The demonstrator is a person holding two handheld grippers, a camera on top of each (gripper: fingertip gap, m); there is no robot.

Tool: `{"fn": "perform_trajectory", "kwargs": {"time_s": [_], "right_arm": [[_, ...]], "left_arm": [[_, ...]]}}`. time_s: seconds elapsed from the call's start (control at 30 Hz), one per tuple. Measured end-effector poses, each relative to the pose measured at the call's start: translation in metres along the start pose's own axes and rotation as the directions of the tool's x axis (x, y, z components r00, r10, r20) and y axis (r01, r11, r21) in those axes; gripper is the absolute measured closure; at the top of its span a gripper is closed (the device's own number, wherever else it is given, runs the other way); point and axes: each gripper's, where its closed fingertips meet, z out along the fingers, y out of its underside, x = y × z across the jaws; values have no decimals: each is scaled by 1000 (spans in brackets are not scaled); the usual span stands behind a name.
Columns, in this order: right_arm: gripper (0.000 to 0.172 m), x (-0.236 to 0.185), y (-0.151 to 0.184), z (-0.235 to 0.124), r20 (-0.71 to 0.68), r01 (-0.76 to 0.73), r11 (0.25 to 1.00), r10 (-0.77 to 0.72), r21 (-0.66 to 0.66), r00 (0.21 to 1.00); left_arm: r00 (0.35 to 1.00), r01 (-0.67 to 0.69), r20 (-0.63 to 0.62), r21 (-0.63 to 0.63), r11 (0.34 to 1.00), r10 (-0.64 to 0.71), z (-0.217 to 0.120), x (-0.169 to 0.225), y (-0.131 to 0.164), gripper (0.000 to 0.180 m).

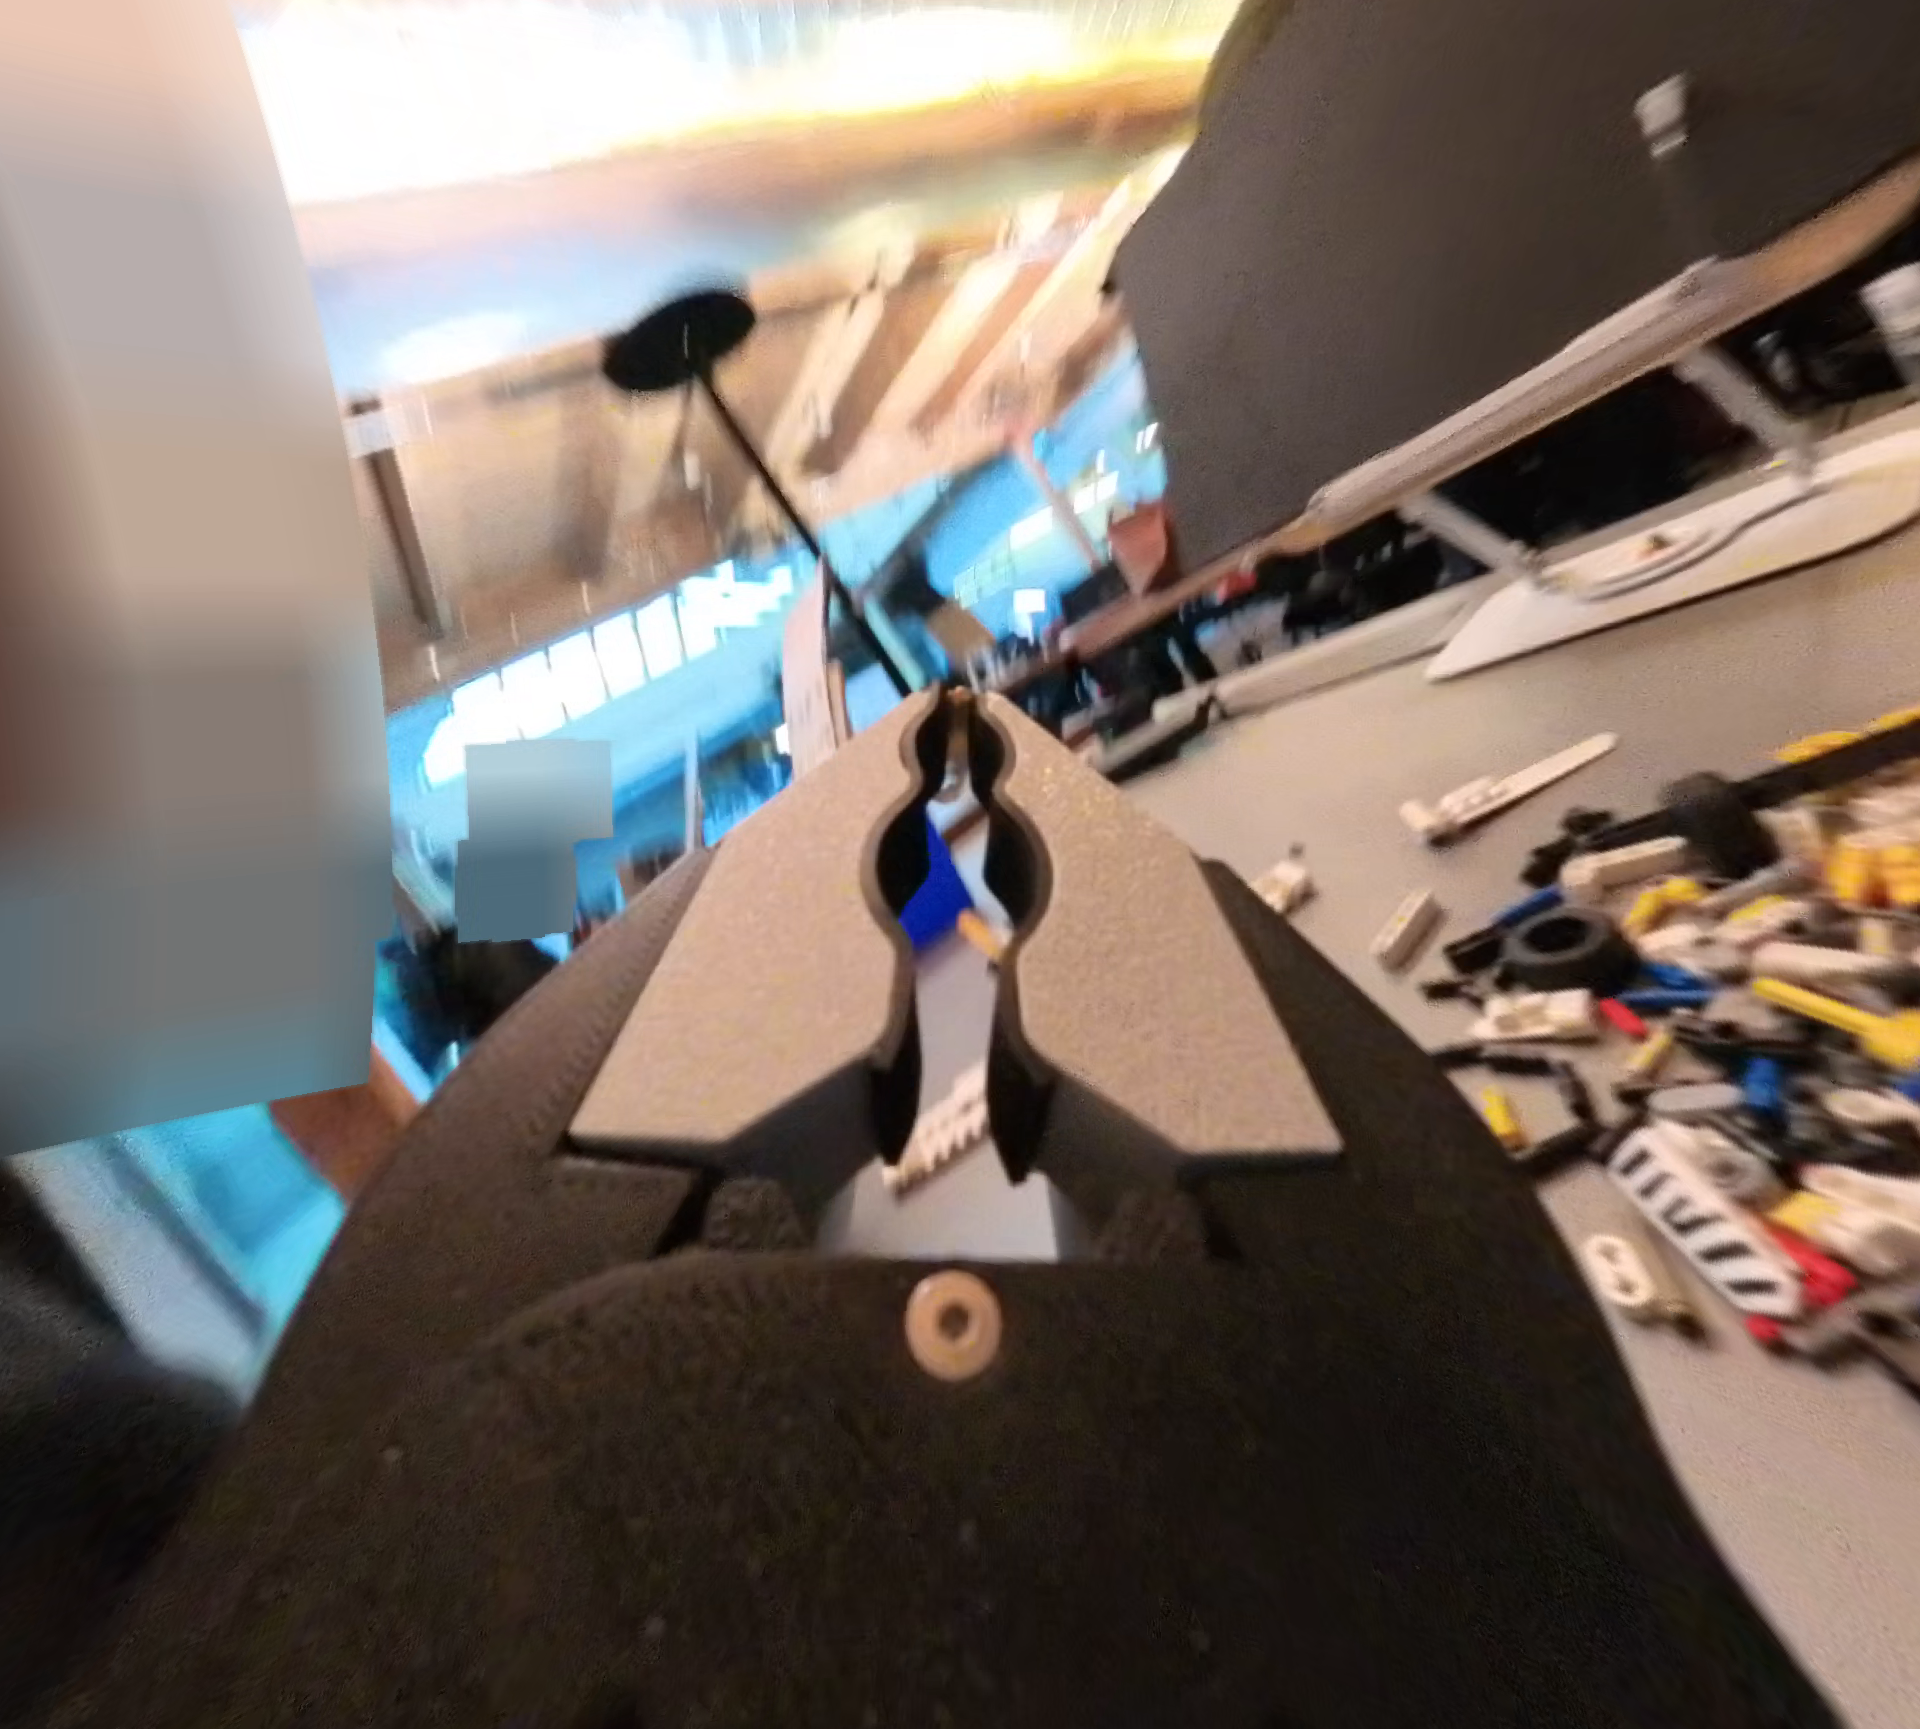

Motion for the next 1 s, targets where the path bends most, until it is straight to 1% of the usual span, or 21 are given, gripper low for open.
{"fn": "perform_trajectory", "kwargs": {"time_s": [0.03,0.1,0.17,0.2,0.27,0.37,0.47,0.53,0.6,0.63,0.67,0.7,0.8,0.9,1.0], "right_arm": [[170,-14,13,6,40,32,998,-30,-63,999],[170,-17,24,14,48,49,994,-45,-99,998],[170,-8,14,15,82,-57,998,60,-42,995],[171,-5,12,15,107,-120,992,122,-29,987],[171,-3,19,16,136,-180,982,185,-48,973],[170,-2,30,18,140,-195,978,204,-77,969],[170,-2,36,18,148,-217,972,229,-94,962],[170,0,42,18,130,-193,974,208,-118,970],[171,1,49,18,115,-166,975,184,-151,976],[170,2,52,18,107,-153,974,172,-164,979],[170,3,54,18,101,-141,975,160,-174,982],[170,3,56,18,94,-129,975,148,-183,984],[170,6,61,17,76,-117,973,135,-198,988],[170,8,62,16,71,-116,973,133,-200,989],[170,4,64,18,83,-74,979,91,-192,992]], "left_arm": [[1000,-27,-9,-35,999,27,5,4,2,175],[996,-91,-13,-79,993,90,12,10,5,175],[988,-145,19,-163,976,150,17,6,15,175],[985,-150,45,-218,964,164,19,0,23,176],[973,-153,115,-317,936,198,21,-17,34,176],[926,-192,229,-402,895,301,22,-44,36,176],[851,-212,309,-537,816,424,20,-68,42,175],[810,-216,334,-595,774,482,19,-79,44,175],[785,-217,350,-619,755,512,19,-85,44,174],[779,-214,358,-619,756,514,19,-87,43,170],[779,-210,368,-609,765,507,20,-88,41,162],[777,-206,386,-591,780,498,20,-89,36,149],[762,-249,406,-535,807,504,19,-87,22,140],[746,-336,375,-503,797,551,21,-74,14,140],[802,-357,276,-490,795,530,32,-52,25,147]]}}
